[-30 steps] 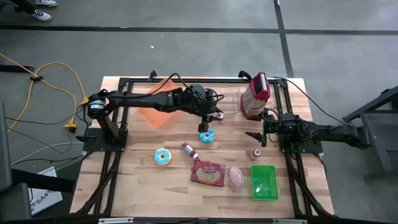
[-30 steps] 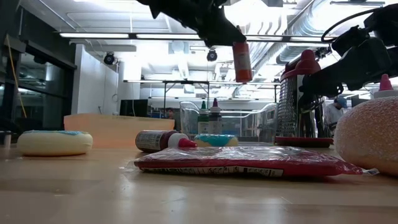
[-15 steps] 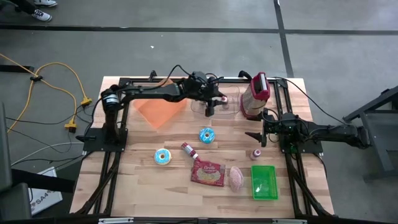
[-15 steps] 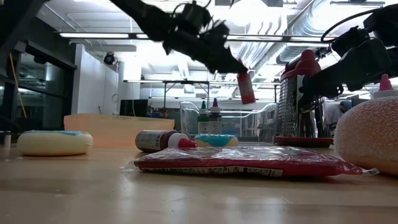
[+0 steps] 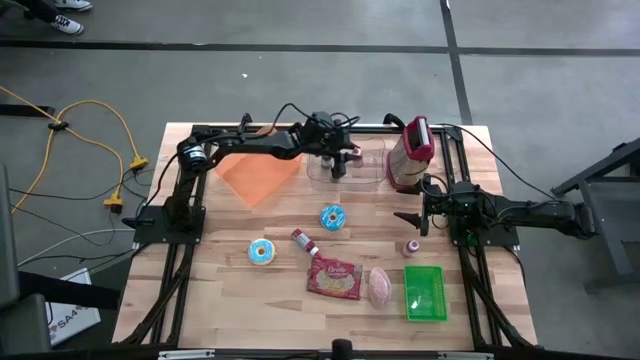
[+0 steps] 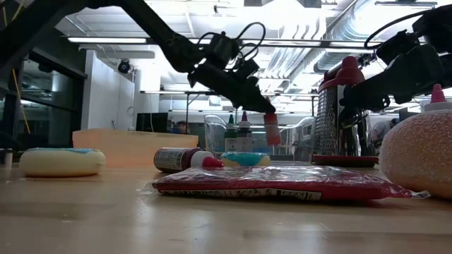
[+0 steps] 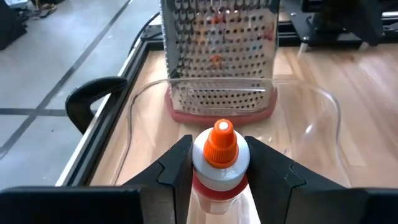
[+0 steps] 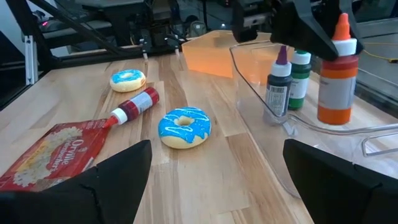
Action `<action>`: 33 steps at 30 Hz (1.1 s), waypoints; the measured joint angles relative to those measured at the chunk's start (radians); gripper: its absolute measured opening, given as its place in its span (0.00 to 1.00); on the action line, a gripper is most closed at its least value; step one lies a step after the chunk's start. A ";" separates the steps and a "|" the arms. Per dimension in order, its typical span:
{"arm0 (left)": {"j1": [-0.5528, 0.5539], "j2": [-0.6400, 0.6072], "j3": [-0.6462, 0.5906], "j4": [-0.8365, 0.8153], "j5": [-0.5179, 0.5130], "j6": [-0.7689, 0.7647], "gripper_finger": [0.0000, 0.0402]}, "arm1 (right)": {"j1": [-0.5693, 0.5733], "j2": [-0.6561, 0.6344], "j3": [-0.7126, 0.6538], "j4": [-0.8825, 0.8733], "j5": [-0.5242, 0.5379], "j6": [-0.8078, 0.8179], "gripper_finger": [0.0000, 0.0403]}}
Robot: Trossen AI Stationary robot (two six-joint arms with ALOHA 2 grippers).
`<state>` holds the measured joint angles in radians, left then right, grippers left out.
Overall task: Pick & Place Food Item
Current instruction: Put the orange food coloring bottle into the transparent bin, then put the red food coloring bottle into the transparent bin
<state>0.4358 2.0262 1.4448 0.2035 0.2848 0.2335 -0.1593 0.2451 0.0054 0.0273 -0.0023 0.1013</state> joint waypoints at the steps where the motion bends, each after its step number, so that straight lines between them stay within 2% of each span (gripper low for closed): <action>1: -0.001 0.000 0.000 -0.005 -0.004 0.000 0.30 | 0.000 0.000 0.000 0.000 -0.001 0.000 0.88; 4: -0.004 0.006 0.000 -0.023 -0.030 0.009 0.30 | 0.000 0.000 0.000 0.000 -0.001 0.000 0.88; 23: -0.007 0.016 0.000 -0.057 -0.028 -0.015 0.30 | 0.000 0.000 0.000 0.000 -0.001 0.000 0.88; 33: -0.007 0.015 0.000 -0.067 -0.004 -0.021 0.43 | 0.000 0.000 0.000 -0.001 -0.001 0.000 0.88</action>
<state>0.4290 2.0415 1.4448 0.1368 0.2807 0.2125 -0.1593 0.2451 0.0052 0.0265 -0.0032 0.1013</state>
